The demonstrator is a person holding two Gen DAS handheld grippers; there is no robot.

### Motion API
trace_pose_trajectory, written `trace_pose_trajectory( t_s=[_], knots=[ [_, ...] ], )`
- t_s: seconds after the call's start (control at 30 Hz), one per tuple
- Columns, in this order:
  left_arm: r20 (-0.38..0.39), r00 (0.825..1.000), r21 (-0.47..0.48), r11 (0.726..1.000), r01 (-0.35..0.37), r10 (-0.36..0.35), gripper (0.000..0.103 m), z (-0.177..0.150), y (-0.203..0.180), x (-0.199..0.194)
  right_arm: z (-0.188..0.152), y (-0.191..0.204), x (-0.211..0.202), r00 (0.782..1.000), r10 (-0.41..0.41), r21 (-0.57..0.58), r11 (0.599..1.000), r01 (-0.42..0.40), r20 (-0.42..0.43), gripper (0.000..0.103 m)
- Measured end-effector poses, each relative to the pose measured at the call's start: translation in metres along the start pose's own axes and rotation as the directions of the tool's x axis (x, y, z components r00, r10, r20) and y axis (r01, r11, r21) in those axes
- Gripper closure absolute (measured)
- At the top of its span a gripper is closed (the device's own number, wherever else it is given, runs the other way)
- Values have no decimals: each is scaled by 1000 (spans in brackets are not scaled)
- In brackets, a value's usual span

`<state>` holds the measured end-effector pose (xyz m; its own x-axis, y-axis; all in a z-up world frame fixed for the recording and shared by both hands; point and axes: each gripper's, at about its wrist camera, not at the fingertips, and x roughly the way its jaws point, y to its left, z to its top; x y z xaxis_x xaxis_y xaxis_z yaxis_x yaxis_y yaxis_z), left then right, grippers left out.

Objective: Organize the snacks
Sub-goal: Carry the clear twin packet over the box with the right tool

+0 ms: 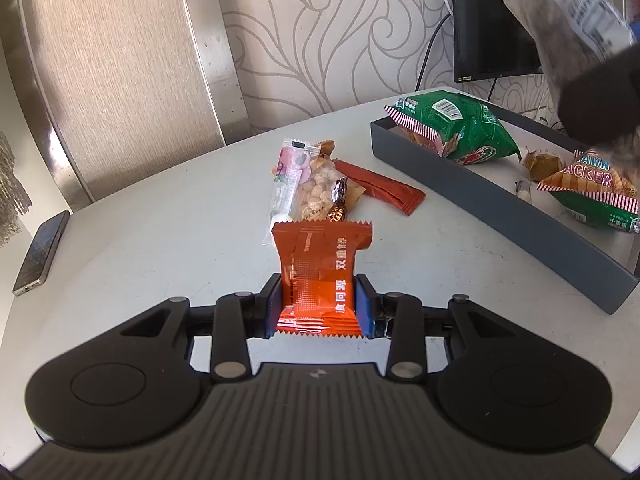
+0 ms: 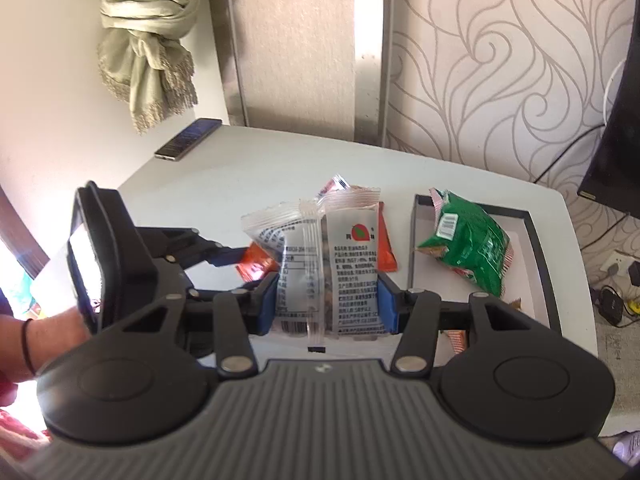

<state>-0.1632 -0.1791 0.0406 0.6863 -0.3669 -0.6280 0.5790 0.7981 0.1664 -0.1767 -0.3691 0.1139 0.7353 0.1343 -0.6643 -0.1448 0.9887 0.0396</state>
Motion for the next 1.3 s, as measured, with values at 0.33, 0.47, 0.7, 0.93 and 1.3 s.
trace_pose_trajectory(
  t_s=[0.33, 0.47, 0.7, 0.93, 1.3],
  knots=[
    [8, 1000, 15, 1000, 18, -18, 61, 2, -6, -10, 6, 4, 0, 1000, 22, -26, 999, -21, 5, 51],
    [12, 1000, 17, 999, 27, -28, 61, 5, -8, -13, 4, 5, -1, 1000, 28, -26, 999, -28, 0, 51],
    [26, 999, 24, 999, 45, -46, 61, 15, -15, -19, 4, 1, -5, 1000, 22, -21, 1000, -21, 4, 51],
    [44, 998, 33, 998, 54, -55, 61, 28, -21, -21, 5, -7, -14, 1000, 8, -13, 1000, -8, 20, 51],
    [54, 996, 42, 997, 63, -66, 61, 40, -27, -14, 3, -17, -21, 1000, 1, 6, 1000, -1, 24, 51]
  ],
)
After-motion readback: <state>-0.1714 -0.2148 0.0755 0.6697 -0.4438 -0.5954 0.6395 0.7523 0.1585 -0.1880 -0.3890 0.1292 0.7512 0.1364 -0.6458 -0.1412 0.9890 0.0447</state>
